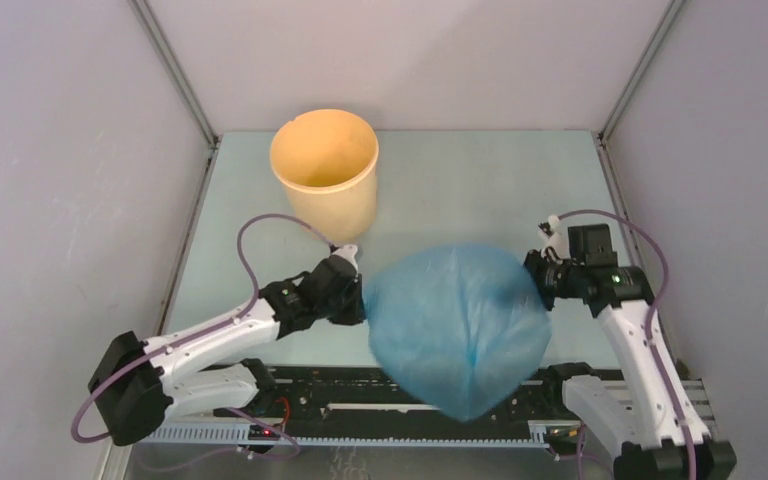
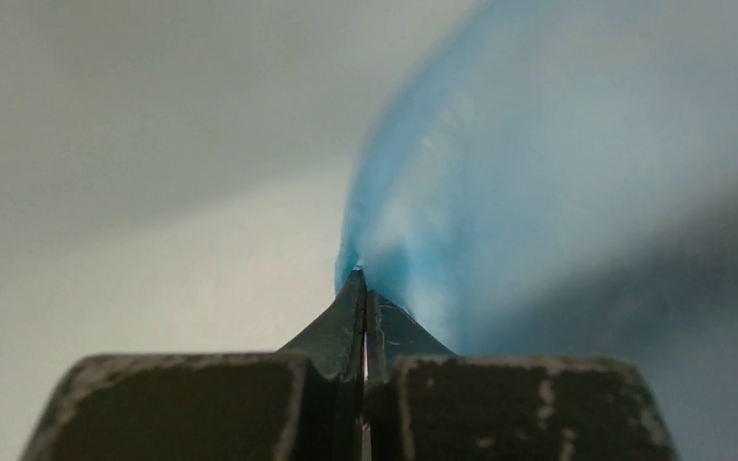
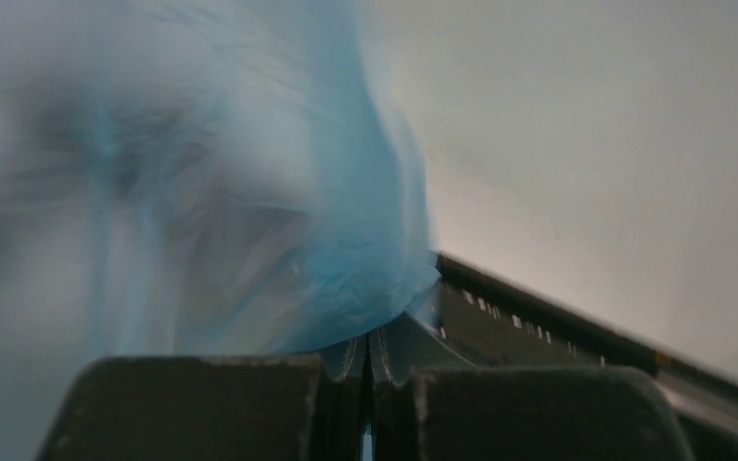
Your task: Put the trash bags into the trash bin
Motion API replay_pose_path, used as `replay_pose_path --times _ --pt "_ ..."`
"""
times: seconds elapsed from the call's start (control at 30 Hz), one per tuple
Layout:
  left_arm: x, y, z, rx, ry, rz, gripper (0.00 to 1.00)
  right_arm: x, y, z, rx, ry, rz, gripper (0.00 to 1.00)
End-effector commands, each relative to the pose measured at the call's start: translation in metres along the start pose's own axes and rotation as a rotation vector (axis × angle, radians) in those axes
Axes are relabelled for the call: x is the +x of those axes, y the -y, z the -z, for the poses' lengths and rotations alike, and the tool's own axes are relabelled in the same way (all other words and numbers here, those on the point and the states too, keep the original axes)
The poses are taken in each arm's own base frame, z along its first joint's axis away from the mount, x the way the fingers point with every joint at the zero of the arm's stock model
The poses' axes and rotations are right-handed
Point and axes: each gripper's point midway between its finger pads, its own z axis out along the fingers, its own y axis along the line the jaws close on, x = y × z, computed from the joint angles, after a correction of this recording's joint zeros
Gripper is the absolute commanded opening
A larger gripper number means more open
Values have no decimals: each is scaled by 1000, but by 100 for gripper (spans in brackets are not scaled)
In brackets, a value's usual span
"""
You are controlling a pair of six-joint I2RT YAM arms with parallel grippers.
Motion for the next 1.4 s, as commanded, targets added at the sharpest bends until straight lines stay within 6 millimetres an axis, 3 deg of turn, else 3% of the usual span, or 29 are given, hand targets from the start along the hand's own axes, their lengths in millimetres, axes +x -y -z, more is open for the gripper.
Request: replay_pose_path --times 0.0,0.07,0.13,0.2,0.33,0.43,0.53,0.67,0.73,0.8,0.87,1.0,1.23,1.3,1.37 --pt "-21 30 31 171 138 111 0 13 -19 28 -61 122 119 0" --pt "-33 36 43 203 186 127 0 12 -20 29 -71 142 109 0" --pt "-58 53 61 254 251 116 0 6 -29 30 -98 144 110 0" --pt "-95 77 90 304 331 77 0 -4 -46 37 -130 143 130 0" --pt "-176 120 158 333 503 -34 0 -42 -93 71 -168 243 233 0" --pt "-227 134 207 309 655 -60 0 -68 -118 89 -181 297 279 0" --pt "-251 134 225 275 739 -56 0 -83 -128 96 -181 320 289 0" --pt "-248 127 205 239 701 -46 0 -90 -106 86 -82 309 258 2" --pt "-239 125 196 243 671 -54 0 -89 -89 83 -9 296 227 22" --pt "-234 120 193 237 665 -50 0 -84 -74 83 59 285 203 49" --pt "-231 113 195 225 681 -42 0 -80 -55 89 167 306 169 66" --pt "-230 106 195 203 696 -51 0 -70 -30 108 309 356 134 77" --pt "-233 117 196 239 690 -101 0 -65 -23 132 390 412 167 87" --pt "-233 122 197 265 692 -125 0 -67 -44 130 306 390 247 87" --pt "-232 130 197 299 684 -161 0 -62 -83 114 118 320 361 87"
